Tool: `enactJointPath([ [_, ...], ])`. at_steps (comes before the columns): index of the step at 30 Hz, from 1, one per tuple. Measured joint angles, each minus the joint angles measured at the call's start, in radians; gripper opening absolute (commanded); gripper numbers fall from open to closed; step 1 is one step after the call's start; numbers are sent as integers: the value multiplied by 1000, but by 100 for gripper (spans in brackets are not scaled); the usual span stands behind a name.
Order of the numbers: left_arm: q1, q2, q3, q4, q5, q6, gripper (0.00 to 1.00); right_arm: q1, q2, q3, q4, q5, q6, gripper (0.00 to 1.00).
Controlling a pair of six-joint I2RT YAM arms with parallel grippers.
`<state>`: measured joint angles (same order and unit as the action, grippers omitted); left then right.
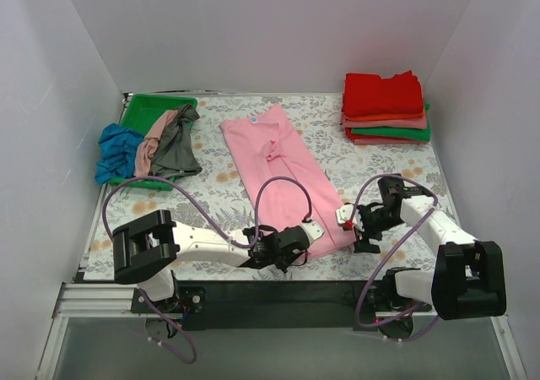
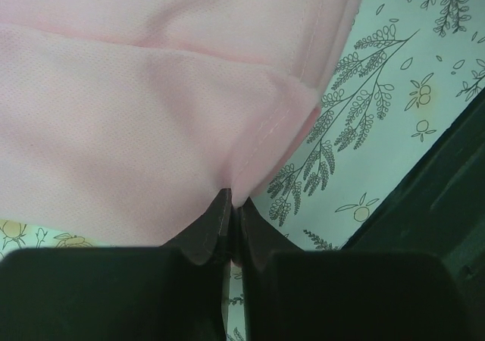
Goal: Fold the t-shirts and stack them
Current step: Fold the tshirt
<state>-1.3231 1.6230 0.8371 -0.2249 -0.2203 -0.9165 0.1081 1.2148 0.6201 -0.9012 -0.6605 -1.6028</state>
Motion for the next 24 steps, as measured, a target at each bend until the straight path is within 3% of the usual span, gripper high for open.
enactJointPath([
  [6,0,-14,-7,-19,2,0,0,54,6,-23,101,90,0,75],
  [13,0,-46,-29,-44,2,0,0,169,12,-54,163,128,60,50],
  [16,0,-53,-38,-44,2,3,0,205,1,-66,181,134,86,36],
  [18,0,-60,-44,-44,2,4,0,221,-4,-74,195,134,102,21],
  [19,0,-65,-48,-44,1,5,0,225,-5,-77,202,133,109,4],
  [24,12,-115,-96,-30,-1,5,0,235,-5,-79,234,129,150,1],
])
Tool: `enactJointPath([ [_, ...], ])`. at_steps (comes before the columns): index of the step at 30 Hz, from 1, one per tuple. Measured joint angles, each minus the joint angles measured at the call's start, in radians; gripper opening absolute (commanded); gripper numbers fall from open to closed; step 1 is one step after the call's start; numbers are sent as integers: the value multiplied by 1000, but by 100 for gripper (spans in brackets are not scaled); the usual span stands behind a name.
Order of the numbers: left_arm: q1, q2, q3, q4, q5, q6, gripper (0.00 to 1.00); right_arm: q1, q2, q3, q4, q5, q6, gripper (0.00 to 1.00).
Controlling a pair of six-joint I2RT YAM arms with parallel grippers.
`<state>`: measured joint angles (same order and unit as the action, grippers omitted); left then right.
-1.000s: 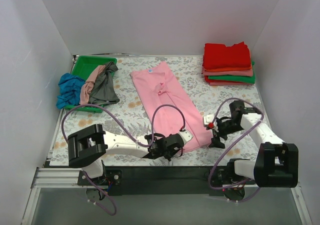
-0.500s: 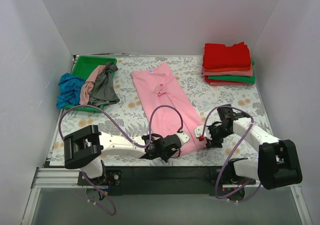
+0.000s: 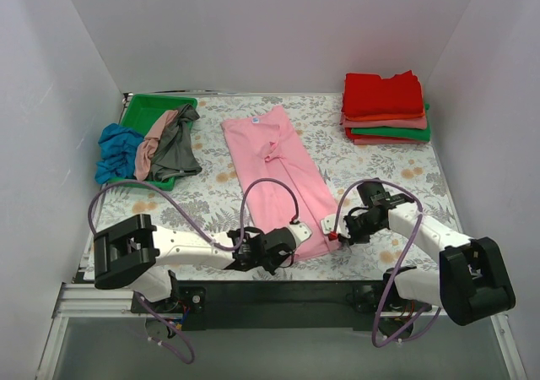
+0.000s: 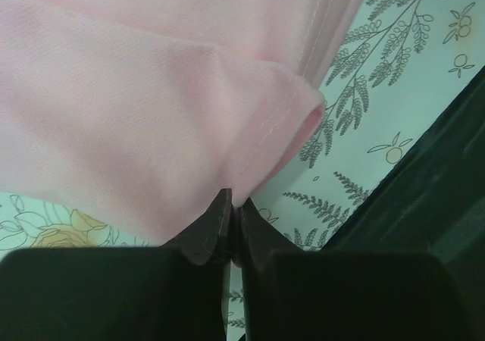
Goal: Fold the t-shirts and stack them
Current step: Fold the tshirt
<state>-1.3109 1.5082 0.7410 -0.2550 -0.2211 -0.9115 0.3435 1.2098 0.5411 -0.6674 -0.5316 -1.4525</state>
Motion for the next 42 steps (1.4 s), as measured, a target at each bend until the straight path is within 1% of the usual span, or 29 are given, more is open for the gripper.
enactJointPath([
  [4,38,-55,-31,16,3,7,0,4,22,21,2,-7,42,1],
  [8,107,-95,-31,39,17,28,0,9,89,118,-25,-3,129,1],
  [11,166,-119,-31,55,38,57,0,11,142,261,-53,-7,192,1],
  [15,282,-134,-21,66,74,102,0,17,223,475,-57,-18,265,1],
  [20,452,-123,50,85,148,165,0,33,405,726,-67,-12,347,1],
  [25,618,-40,148,126,242,209,0,43,611,977,-68,10,419,1],
  [31,778,133,249,150,333,238,0,55,855,1261,-71,50,510,1],
  [37,870,271,324,146,390,246,0,65,1023,1453,-78,96,591,1],
  [42,896,328,395,142,414,246,0,70,1105,1556,-78,134,645,1],
])
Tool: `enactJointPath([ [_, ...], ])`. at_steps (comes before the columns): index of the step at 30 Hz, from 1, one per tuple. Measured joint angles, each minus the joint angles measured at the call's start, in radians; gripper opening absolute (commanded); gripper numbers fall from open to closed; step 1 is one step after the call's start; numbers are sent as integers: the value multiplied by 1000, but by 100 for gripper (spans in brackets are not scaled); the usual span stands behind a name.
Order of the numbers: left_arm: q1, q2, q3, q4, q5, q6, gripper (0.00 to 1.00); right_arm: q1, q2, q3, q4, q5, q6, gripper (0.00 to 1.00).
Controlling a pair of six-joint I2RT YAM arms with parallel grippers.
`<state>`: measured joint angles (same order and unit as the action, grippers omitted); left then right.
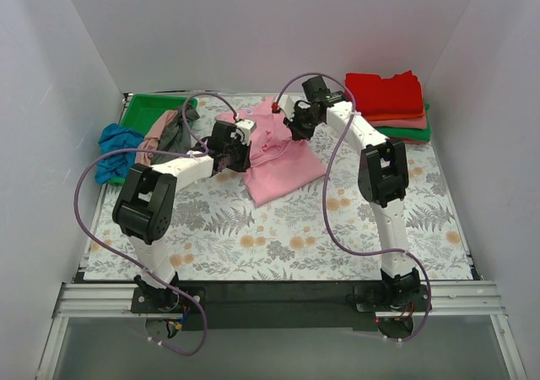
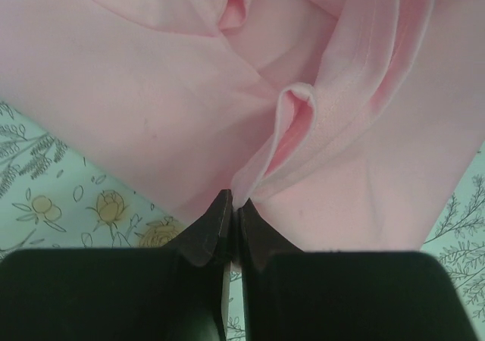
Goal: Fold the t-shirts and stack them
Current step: Fold the tshirt
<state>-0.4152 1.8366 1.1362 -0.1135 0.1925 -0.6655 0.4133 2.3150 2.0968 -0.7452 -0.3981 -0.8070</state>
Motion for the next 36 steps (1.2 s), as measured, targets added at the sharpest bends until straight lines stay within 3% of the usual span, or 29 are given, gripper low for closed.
enactJointPath([
  [14,21,52,58,5,5,1,0,0,37,43,34,37,98,1],
  [36,71,124,140,-5,-2,-1,0,16,69,43,235,112,328,1],
])
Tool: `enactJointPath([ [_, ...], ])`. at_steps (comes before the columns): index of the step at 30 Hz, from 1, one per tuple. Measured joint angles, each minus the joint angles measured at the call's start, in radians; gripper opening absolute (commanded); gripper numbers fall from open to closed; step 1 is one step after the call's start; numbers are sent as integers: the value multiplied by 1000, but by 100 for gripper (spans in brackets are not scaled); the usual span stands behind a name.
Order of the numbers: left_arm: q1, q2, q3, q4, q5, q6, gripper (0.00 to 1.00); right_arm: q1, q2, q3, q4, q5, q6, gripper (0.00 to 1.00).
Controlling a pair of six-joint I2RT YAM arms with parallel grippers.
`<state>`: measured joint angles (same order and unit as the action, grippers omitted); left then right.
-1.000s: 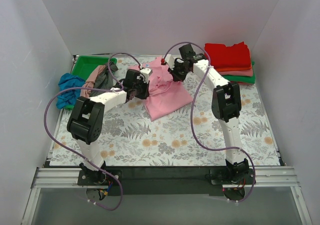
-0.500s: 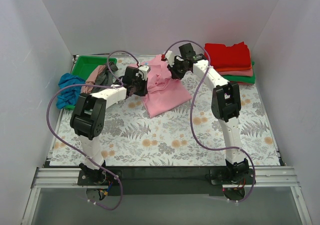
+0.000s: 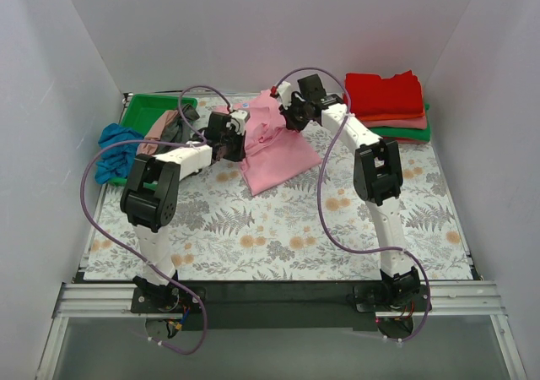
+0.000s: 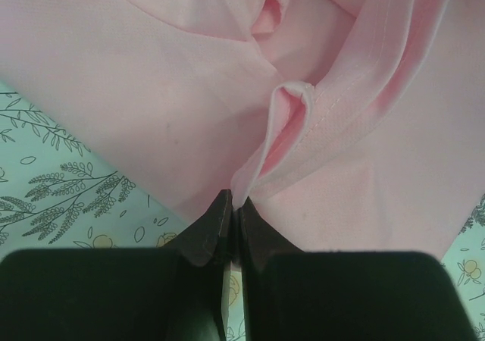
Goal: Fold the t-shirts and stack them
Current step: Fold the tshirt
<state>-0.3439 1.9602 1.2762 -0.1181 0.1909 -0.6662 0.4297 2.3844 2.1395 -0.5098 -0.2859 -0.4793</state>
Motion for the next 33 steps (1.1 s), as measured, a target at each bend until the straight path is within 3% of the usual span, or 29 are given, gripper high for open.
enactJointPath([
  [33,54,82,81,19,-27,-34,0,28,70,-5,200,171,148,1],
])
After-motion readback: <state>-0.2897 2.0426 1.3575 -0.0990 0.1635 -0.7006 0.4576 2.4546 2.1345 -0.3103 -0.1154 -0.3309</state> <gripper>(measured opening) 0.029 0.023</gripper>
